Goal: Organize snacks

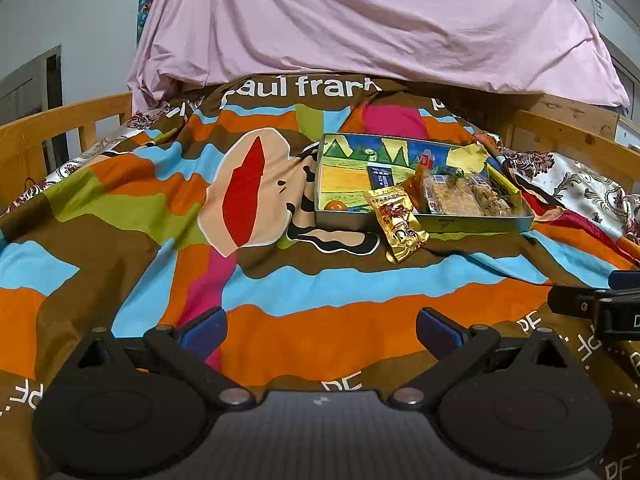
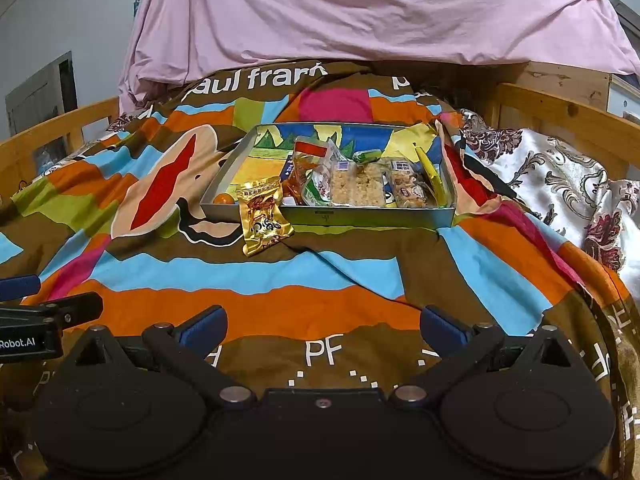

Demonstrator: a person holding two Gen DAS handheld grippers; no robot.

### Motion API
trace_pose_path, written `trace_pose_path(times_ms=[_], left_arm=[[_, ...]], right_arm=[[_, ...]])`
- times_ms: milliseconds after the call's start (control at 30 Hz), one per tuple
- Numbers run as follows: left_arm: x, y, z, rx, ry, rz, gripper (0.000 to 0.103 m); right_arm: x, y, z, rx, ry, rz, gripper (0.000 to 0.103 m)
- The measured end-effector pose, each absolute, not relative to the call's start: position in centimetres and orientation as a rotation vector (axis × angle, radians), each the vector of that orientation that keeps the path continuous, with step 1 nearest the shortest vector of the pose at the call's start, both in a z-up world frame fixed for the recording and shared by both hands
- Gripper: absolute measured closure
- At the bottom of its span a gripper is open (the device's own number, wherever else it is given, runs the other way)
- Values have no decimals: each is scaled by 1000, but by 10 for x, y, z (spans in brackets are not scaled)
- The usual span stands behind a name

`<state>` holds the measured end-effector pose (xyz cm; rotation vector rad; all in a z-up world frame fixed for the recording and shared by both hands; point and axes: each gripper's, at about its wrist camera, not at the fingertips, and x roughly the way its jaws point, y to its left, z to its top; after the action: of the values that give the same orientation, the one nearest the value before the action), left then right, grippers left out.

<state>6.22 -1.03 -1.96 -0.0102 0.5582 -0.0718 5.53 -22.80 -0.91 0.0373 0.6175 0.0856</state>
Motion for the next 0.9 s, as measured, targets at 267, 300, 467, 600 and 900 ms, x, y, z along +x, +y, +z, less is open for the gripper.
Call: trace_pose_path(times_ms=[267, 300, 467, 600, 900], left_arm=[[63, -10, -20, -9, 558, -73, 0], [62, -10, -20, -10, 558, -72, 0], [62, -10, -20, -10, 557, -73, 0], [62, -10, -20, -8, 557, -71, 0], [62, -9, -20, -11, 560, -73, 0]], right_arm=[[55, -228, -9, 37, 618, 85, 1], [55, -227, -9, 37, 618, 85, 1], [55, -227, -9, 36, 619, 86, 1], [55, -227, -9, 36, 620, 86, 1], [55, -226, -9, 35, 621, 85, 1]])
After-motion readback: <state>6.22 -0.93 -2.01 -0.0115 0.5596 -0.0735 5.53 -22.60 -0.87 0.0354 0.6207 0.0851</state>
